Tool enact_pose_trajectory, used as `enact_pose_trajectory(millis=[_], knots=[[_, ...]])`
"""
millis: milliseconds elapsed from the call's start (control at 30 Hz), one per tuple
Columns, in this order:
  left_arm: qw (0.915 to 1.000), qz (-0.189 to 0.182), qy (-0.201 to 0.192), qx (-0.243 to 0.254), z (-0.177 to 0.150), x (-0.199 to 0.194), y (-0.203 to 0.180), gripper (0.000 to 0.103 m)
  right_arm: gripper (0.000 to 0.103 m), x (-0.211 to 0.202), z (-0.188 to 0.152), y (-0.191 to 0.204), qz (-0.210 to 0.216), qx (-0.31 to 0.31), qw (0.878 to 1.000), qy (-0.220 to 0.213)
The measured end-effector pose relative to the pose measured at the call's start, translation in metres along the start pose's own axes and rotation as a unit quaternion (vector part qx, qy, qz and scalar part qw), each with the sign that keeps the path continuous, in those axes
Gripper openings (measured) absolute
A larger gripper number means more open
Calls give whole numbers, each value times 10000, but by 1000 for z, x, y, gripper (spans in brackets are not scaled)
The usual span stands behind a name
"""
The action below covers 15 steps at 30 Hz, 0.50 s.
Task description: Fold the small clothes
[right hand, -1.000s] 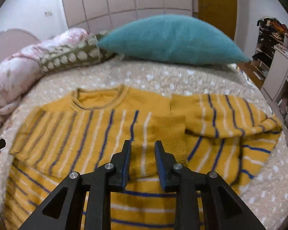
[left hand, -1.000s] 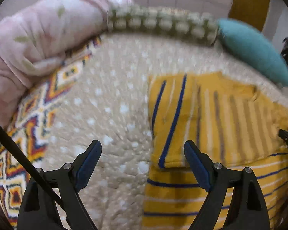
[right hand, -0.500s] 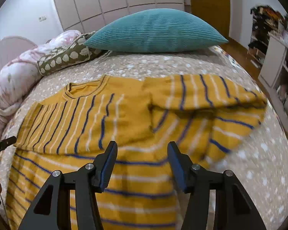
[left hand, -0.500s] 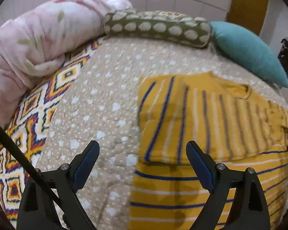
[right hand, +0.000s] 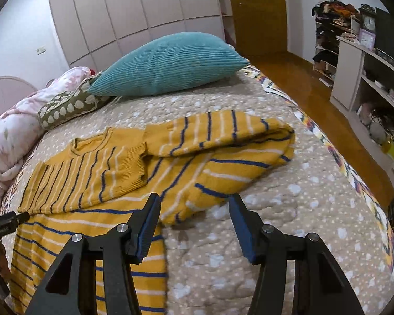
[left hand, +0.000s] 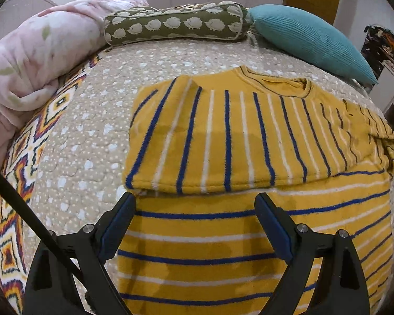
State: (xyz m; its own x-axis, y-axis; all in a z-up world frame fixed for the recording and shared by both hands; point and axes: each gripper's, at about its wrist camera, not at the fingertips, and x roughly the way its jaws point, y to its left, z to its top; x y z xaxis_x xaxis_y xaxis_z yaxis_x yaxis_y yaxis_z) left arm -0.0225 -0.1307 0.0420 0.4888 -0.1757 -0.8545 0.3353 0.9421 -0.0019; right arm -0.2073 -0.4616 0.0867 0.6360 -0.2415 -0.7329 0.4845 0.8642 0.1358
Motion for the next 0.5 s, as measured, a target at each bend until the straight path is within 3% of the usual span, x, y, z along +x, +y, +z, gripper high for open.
enact_pose_trajectory(millis=[300,500], knots=[[10000,33,47,-21,3,2,3,91,59,28,11,19,342,-28,9992,181],[9999,67,54,131,2,3,-4,91,60,75,36,12,483,846,9947,328]])
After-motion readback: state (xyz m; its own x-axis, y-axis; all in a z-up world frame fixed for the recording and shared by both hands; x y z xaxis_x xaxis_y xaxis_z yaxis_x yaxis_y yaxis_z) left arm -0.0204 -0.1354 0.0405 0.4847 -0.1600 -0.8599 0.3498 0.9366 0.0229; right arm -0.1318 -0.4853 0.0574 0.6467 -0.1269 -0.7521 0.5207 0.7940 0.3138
